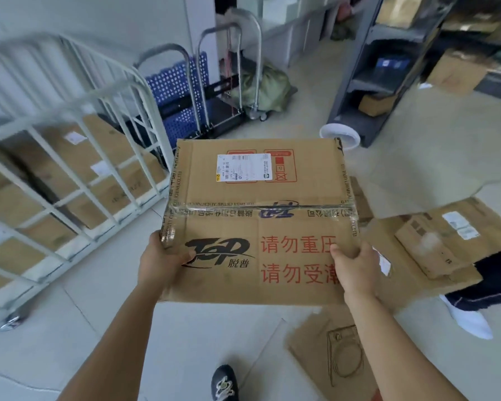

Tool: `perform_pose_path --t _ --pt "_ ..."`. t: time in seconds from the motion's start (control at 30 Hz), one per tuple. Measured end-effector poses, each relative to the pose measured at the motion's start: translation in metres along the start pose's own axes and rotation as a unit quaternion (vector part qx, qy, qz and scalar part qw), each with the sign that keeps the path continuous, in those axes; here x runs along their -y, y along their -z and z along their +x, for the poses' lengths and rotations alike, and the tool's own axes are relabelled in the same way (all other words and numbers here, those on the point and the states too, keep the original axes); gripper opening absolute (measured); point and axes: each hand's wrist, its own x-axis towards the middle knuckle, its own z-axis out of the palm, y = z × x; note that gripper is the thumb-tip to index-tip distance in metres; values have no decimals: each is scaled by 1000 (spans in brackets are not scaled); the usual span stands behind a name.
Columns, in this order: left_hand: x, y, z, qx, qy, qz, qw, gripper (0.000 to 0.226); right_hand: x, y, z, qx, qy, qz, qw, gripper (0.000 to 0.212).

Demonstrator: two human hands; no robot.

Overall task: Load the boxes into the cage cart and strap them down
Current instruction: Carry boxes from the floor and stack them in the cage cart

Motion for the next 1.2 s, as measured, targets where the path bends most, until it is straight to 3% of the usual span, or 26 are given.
perform_pose_path --t 0.23,0.4,1.03,1.2 --pt "-20 107 63 -78 -13 -19 997 71 130 -77 -11 18 77 1 997 52" --pt "-29 168 87 -132 -16 -24 991 76 201 -122 -19 48 124 22 991 55" --pt "-105 316 203 -302 -1 -80 950 66 484 -246 -2 128 312 16 941 47" --pt "-126 347 242 -339 13 -95 936 74 552 -288 7 161 340 22 926 47"
